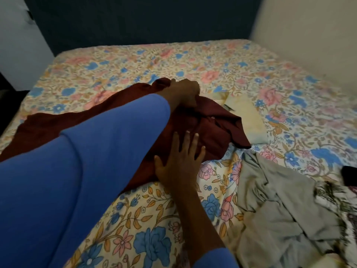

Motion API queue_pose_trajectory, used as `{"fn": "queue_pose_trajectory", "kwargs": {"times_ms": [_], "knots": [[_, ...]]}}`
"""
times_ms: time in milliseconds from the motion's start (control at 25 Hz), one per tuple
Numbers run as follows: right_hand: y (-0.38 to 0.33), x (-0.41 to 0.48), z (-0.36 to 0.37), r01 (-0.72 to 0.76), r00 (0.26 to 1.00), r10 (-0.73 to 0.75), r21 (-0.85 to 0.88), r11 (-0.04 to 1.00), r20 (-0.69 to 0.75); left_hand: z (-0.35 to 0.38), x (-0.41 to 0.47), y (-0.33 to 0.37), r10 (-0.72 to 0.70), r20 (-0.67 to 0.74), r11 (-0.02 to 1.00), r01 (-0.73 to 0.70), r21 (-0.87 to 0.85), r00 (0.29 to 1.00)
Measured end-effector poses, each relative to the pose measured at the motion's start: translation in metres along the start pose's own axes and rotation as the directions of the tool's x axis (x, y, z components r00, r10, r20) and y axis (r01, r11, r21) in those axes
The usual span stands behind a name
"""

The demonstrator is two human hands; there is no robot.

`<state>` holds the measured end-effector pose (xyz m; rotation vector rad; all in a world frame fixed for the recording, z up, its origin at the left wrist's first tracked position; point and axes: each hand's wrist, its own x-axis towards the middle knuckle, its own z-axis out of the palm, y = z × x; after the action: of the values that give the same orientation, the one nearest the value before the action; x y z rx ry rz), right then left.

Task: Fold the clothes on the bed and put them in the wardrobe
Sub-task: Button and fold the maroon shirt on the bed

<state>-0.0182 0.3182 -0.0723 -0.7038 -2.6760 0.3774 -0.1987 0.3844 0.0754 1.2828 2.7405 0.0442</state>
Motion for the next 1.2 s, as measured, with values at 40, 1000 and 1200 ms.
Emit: {"fn": "queue_pose_trajectory", "kwargs": {"times_ms": [40,1000,1200], "knots": [[0.003,-0.002,0.002,0.003,1.0,-0.003,-0.001,1.0,-0.013,-0.002,-0.002,-0.002,0.029,-0.071,0.997,-0.033,-0.064,0.997],[0.015,0.033,-0.066,-0.438,0.531,0.554,0.767,-0.468,0.641,0.051,-0.166,-0.046,-0.631,-0.183,0.71,0.466,-0.528,0.754],[0.031,0.025,-0.06,-0.306,0.586,0.482,0.729,-0.613,0.652,0.043,-0.091,-0.075,-0.59,-0.038,0.528,0.351,-0.773,0.806]]}}
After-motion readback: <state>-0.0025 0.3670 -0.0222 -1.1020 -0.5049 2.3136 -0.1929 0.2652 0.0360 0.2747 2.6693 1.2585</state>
